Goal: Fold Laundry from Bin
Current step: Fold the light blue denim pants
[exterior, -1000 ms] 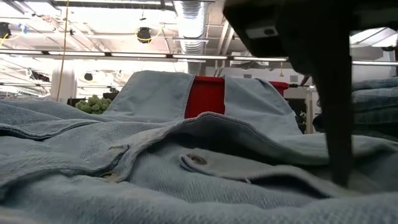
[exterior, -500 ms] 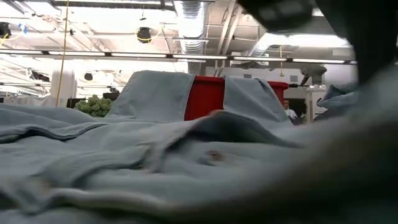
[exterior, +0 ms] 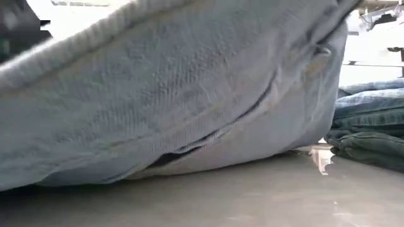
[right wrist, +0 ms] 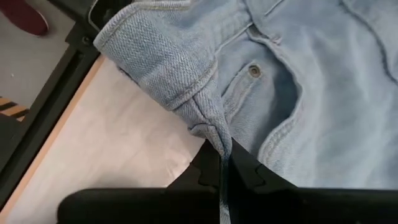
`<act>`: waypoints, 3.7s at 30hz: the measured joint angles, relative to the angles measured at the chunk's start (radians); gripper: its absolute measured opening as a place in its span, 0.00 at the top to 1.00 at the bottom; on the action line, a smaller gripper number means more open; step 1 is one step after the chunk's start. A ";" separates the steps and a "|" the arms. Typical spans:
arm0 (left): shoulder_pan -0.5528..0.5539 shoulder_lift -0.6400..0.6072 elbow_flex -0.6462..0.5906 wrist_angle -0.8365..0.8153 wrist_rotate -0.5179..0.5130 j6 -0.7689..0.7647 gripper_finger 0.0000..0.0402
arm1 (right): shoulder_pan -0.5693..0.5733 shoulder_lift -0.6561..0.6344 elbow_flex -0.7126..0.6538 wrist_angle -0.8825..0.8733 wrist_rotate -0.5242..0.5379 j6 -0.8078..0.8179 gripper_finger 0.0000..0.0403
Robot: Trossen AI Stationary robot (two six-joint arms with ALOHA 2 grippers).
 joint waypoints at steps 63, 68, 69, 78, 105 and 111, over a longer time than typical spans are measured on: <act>0.017 0.149 0.143 -0.525 0.587 -0.120 0.89 | -0.145 0.056 0.296 0.388 0.138 -0.358 0.93; 0.068 0.170 0.148 -0.275 0.525 0.023 0.96 | -0.112 0.025 0.296 0.333 0.198 -0.318 0.93; 0.080 0.171 0.147 -0.221 0.503 0.046 0.98 | -0.107 0.017 0.296 0.317 0.205 -0.302 0.93; 0.213 0.153 0.171 0.047 0.516 0.353 1.00 | -0.075 0.001 0.296 0.223 0.205 -0.201 0.93; -0.217 -0.130 0.036 -0.312 0.394 -0.374 1.00 | -0.082 0.006 0.296 0.254 0.201 -0.360 0.93; -0.223 -0.128 -0.145 -0.078 0.427 -0.421 1.00 | -0.092 0.006 0.296 0.257 0.200 -0.360 0.93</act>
